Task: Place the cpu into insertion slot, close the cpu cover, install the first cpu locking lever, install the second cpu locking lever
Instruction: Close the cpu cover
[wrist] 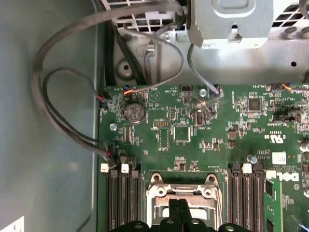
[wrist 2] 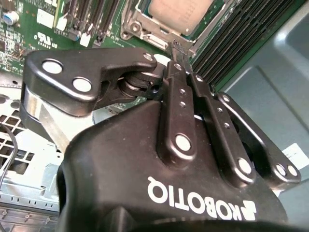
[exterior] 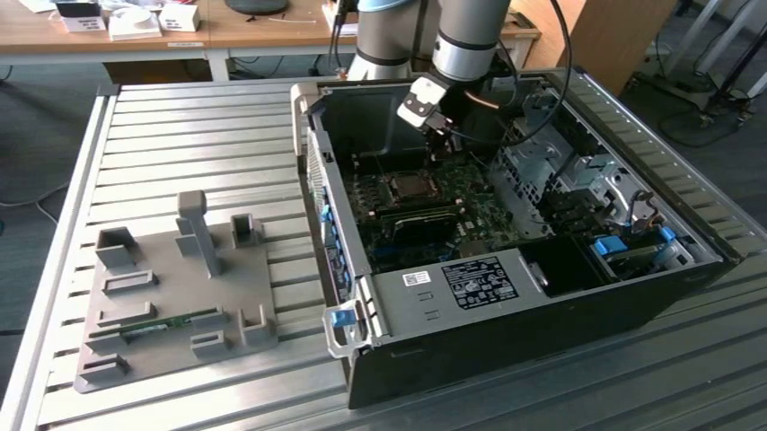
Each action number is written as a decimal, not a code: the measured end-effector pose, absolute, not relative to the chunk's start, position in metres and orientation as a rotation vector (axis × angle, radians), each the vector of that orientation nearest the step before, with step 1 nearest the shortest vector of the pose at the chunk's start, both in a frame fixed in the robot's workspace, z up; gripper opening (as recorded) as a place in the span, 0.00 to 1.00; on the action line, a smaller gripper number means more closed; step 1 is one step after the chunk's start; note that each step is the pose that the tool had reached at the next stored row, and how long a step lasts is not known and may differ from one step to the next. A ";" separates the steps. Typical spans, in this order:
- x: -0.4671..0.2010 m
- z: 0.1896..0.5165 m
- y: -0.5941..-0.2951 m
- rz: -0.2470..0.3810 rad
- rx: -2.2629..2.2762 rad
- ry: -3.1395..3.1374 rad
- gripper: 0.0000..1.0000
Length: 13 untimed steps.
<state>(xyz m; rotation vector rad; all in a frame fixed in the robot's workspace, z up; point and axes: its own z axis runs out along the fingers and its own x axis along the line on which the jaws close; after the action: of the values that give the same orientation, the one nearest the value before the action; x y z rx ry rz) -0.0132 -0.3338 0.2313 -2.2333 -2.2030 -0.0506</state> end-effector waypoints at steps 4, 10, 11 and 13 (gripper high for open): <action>-0.018 0.231 -0.334 -0.053 -2.234 -2.204 0.11; -0.020 0.230 -0.334 -0.053 -2.234 -2.204 0.11; -0.020 0.230 -0.334 -0.053 -2.234 -2.204 0.11; -0.020 0.230 -0.334 -0.053 -2.234 -2.204 0.11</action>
<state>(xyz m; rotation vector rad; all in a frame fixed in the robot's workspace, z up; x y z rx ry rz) -0.0196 -0.3338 0.2305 -2.2344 -2.2040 -0.0532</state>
